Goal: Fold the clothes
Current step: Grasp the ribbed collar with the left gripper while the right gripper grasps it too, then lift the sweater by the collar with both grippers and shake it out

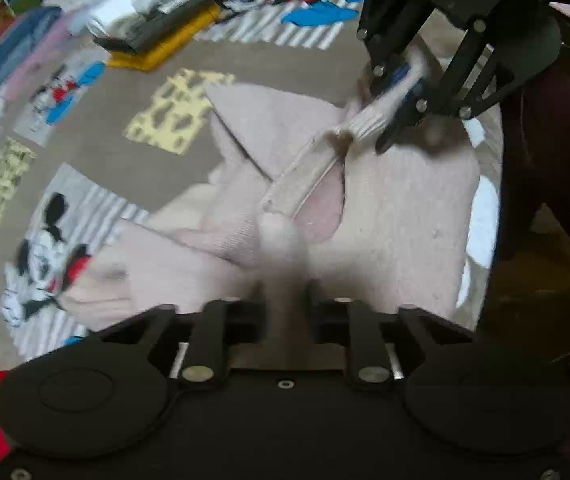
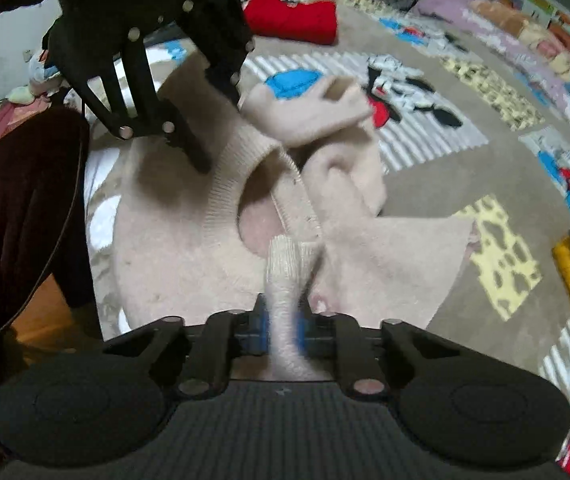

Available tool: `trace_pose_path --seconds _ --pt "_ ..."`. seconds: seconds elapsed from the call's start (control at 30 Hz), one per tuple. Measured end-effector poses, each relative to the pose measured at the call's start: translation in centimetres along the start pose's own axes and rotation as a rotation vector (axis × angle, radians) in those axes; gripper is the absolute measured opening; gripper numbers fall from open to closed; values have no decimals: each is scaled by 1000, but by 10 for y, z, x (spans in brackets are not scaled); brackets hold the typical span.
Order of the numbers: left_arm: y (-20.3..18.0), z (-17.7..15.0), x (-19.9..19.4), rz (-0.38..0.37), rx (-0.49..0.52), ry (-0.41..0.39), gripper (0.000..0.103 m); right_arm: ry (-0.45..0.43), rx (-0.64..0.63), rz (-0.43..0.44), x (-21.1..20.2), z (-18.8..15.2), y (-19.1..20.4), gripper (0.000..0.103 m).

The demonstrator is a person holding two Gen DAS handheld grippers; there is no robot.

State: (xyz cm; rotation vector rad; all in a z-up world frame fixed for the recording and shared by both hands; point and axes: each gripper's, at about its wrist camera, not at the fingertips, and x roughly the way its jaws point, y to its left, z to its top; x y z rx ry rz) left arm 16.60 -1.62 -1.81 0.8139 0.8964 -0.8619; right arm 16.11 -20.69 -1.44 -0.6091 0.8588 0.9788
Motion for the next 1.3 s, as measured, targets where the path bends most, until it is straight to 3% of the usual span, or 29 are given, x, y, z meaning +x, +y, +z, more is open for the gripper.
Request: trace_pose_path --seconds 0.23,0.53,1.1,1.3 --pt "12 2 -41 155 32 -52 8 -83 -68 -120 -47 16 5 11" --pt "60 29 -73 331 54 -98 8 -140 -149 -272 -80 68 -30 10" --pt "180 103 -74 615 69 -151 8 -213 -175 -519 -81 152 -162 10" --pt "210 136 -75 840 61 -197 8 -329 -164 -689 -88 176 -200 9"
